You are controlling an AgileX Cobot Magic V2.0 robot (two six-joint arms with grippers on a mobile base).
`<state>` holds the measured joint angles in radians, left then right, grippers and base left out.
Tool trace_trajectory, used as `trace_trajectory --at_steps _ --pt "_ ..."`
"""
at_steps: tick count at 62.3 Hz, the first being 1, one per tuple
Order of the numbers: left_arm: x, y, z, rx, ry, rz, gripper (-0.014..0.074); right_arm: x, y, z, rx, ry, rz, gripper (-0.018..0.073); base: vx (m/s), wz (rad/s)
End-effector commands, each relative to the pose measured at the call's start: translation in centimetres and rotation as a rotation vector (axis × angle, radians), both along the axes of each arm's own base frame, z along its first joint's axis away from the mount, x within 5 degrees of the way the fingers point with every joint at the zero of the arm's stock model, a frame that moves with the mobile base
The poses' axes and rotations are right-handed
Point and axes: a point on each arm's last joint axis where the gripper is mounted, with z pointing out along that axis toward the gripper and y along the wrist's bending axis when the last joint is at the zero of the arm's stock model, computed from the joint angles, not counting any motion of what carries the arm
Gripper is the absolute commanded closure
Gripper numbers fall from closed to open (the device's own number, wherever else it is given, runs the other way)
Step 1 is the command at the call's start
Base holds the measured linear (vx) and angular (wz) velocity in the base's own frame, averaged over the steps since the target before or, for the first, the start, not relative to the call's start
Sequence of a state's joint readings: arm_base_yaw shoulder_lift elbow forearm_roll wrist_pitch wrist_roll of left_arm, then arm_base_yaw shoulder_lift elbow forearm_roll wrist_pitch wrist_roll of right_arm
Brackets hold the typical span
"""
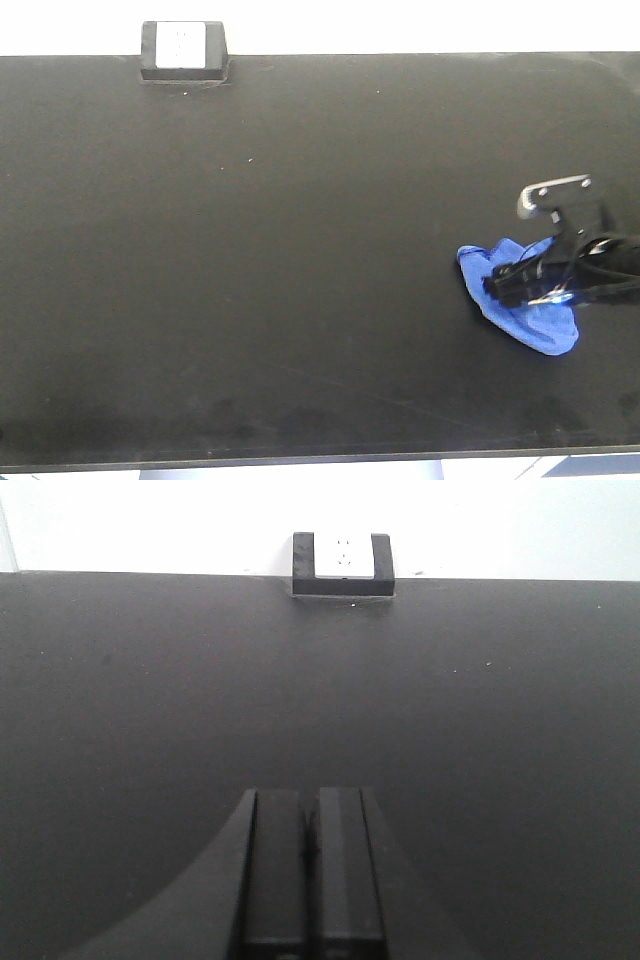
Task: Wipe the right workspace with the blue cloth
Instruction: 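Lower the cloth onto the counter and wipe it across the surface, then open the right gripper and release the cloth on the counter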
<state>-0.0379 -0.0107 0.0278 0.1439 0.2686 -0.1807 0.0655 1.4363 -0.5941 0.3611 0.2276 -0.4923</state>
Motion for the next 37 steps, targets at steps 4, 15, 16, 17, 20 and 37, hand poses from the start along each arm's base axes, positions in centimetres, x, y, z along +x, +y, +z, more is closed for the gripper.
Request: trace_trajectory --at_steps 4,15,16,17,20,37 --pt "0.1 -0.1 -0.2 -0.009 -0.068 -0.015 0.0602 -1.1 -0.2 5.6 0.017 -0.232 -0.008 -0.0155 0.0 0.0" --pt "0.1 -0.1 -0.2 -0.009 -0.068 -0.015 0.0602 -5.8 -0.2 11.5 0.048 -0.443 0.02 -0.0087 0.0 0.0" --pt "0.1 -0.1 -0.2 -0.009 -0.068 -0.015 0.0602 -6.4 -0.2 11.9 0.05 -0.462 0.023 -0.0076 0.0 0.0" --pt "0.1 -0.1 -0.2 -0.009 -0.068 -0.015 0.0602 -6.9 -0.2 12.3 0.052 -0.482 0.026 -0.0062 0.0 0.0" --pt "0.1 -0.1 -0.2 -0.009 -0.068 -0.015 0.0602 -8.7 -0.2 13.8 0.059 -0.559 0.033 -0.0003 0.0 0.0" --pt "0.1 -0.1 -0.2 -0.009 -0.068 -0.015 0.0602 -17.6 -0.8 18.7 0.119 -0.968 0.01 0.0573 0.0 0.0"
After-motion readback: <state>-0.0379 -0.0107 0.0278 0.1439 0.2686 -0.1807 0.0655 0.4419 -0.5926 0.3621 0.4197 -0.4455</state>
